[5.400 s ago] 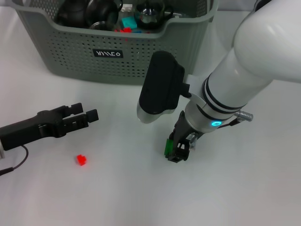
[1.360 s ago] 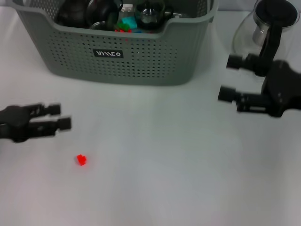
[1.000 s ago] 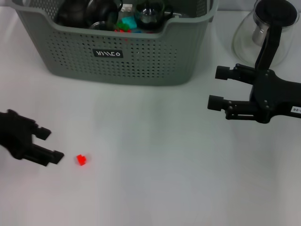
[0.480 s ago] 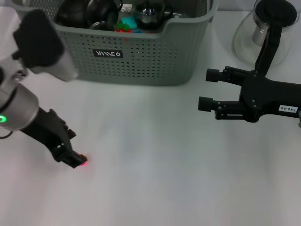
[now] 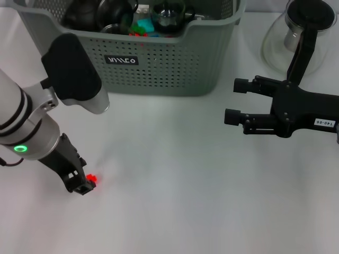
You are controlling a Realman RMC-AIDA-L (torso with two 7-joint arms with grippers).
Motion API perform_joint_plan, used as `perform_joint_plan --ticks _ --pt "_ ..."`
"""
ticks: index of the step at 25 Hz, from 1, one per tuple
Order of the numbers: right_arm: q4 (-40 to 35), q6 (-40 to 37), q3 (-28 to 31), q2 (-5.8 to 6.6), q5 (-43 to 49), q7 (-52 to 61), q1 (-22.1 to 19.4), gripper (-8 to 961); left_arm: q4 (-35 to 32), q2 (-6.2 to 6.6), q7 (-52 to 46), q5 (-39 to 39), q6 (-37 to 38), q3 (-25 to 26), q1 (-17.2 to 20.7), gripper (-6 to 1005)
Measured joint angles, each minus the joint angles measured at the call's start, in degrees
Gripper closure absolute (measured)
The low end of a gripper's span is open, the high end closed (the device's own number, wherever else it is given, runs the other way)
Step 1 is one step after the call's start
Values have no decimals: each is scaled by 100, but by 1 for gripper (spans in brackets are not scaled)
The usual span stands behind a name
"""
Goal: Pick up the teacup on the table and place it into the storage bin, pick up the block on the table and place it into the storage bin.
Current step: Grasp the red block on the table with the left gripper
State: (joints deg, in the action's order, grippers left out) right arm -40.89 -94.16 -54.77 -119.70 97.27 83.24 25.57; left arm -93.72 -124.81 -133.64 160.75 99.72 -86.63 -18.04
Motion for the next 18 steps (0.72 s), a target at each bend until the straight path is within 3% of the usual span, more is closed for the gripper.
perform_joint_plan --ticks 2,18 --pt "4 30 -10 0 4 0 1 7 117 5 -43 5 -48 -22 -38 495" --pt "261 176 -40 70 12 -1 72 8 432 9 -227 127 -341 -429 -148 552"
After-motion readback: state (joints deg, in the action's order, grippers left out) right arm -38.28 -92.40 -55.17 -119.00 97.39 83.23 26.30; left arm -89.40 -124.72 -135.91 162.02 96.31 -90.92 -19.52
